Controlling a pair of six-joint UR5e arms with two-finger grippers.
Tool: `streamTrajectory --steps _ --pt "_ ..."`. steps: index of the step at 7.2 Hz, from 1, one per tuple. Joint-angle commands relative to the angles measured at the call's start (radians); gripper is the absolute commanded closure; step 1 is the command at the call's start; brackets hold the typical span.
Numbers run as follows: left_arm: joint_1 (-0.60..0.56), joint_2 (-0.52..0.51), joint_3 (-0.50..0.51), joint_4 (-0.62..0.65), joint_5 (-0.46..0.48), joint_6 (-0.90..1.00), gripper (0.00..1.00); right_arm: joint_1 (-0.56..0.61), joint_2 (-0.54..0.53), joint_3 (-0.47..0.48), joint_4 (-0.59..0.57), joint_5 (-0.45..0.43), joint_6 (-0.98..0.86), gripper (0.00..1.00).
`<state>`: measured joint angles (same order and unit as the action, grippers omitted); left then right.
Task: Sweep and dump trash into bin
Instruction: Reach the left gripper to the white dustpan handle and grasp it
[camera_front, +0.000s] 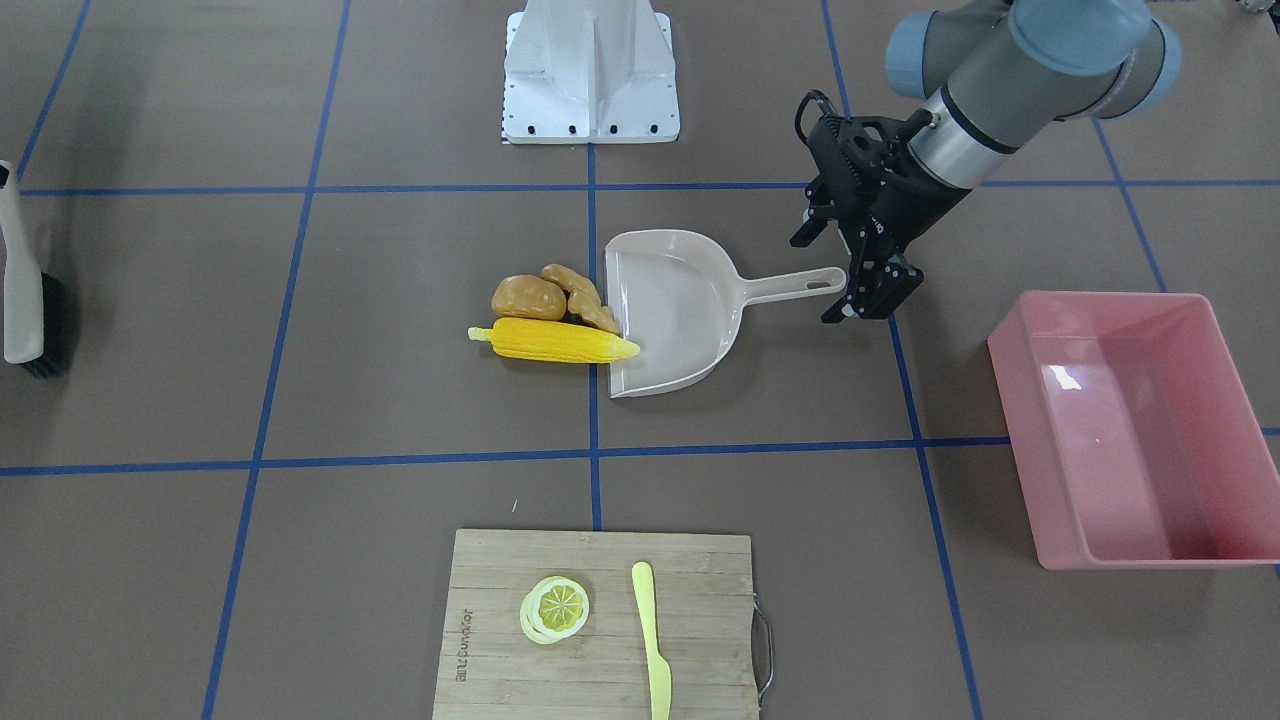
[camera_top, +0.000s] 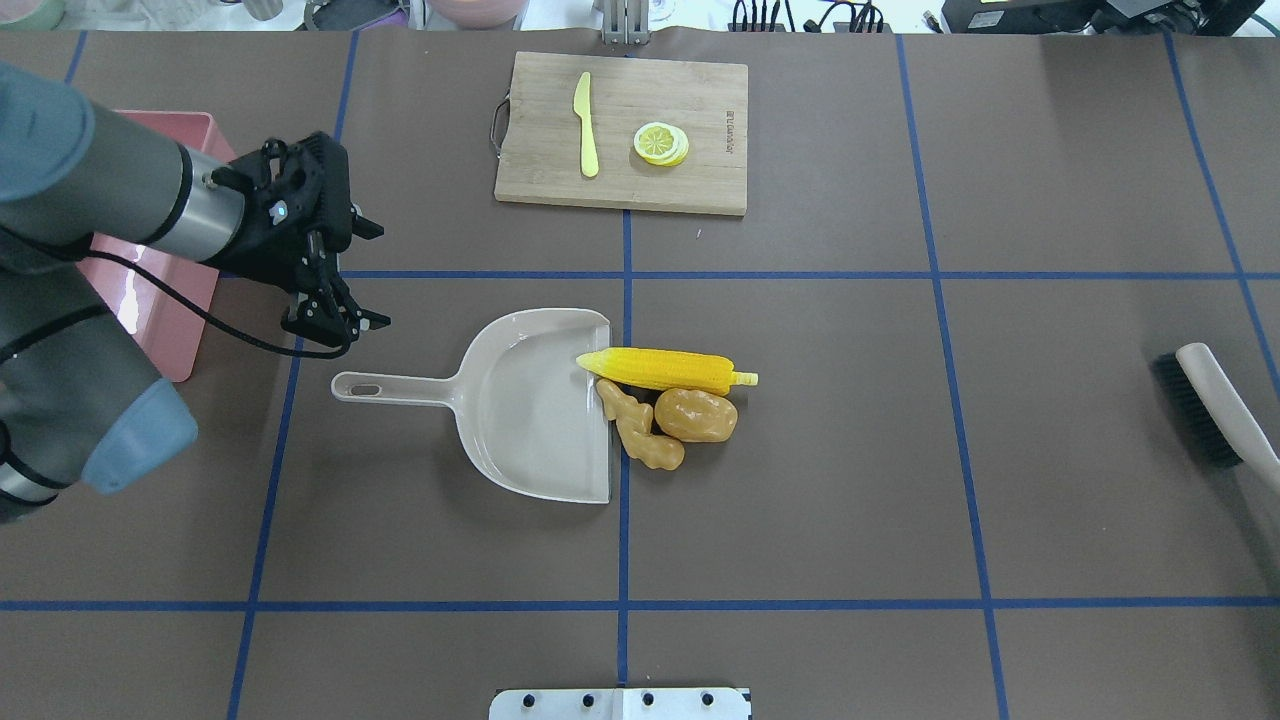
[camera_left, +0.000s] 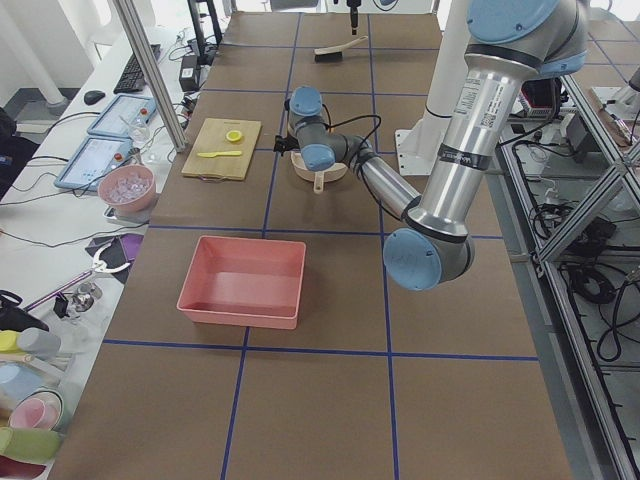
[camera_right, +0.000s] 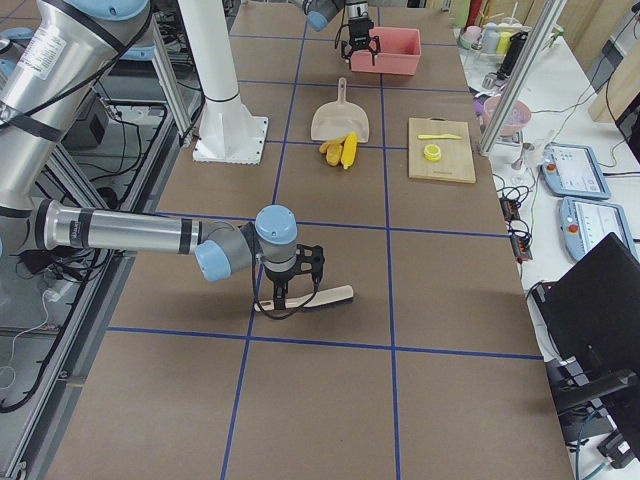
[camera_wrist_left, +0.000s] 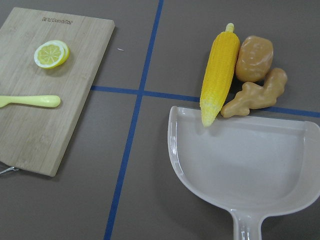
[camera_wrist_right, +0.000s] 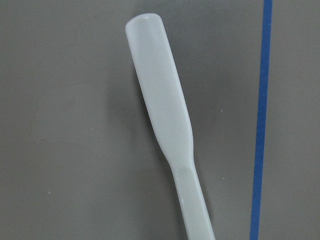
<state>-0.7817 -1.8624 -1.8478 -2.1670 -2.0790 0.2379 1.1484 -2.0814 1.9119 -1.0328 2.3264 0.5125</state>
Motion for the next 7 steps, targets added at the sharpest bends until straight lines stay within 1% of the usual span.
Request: streamTrajectory --steps 1,2,3,4,5,6,7 --pt "0.099 0.06 0.013 -0.149 0.091 0.001 0.02 -0.062 -0.002 -0.094 0.123 -0.004 0.073 0.0" --pt "0.136 0.077 0.009 -0.215 0.103 -0.009 0.02 -0.087 0.0 -0.108 0.141 -0.004 0.072 0.0" --pt "0.15 0.094 0.013 -0.241 0.1 -0.053 0.02 -0.113 0.0 -0.109 0.142 -0.007 0.073 0.0" --pt "0.163 0.094 0.019 -0.246 0.102 -0.15 0.02 -0.137 0.0 -0.109 0.143 -0.007 0.072 0.01" --pt "0.164 0.089 0.039 -0.247 0.102 -0.152 0.02 -0.154 0.001 -0.109 0.143 -0.009 0.072 0.03" --pt "0.165 0.075 0.051 -0.26 0.111 -0.161 0.02 -0.189 0.0 -0.109 0.142 -0.036 0.072 0.08" --pt "0.167 0.046 0.1 -0.261 0.135 -0.164 0.02 -0.196 -0.002 -0.109 0.143 -0.051 0.069 0.14"
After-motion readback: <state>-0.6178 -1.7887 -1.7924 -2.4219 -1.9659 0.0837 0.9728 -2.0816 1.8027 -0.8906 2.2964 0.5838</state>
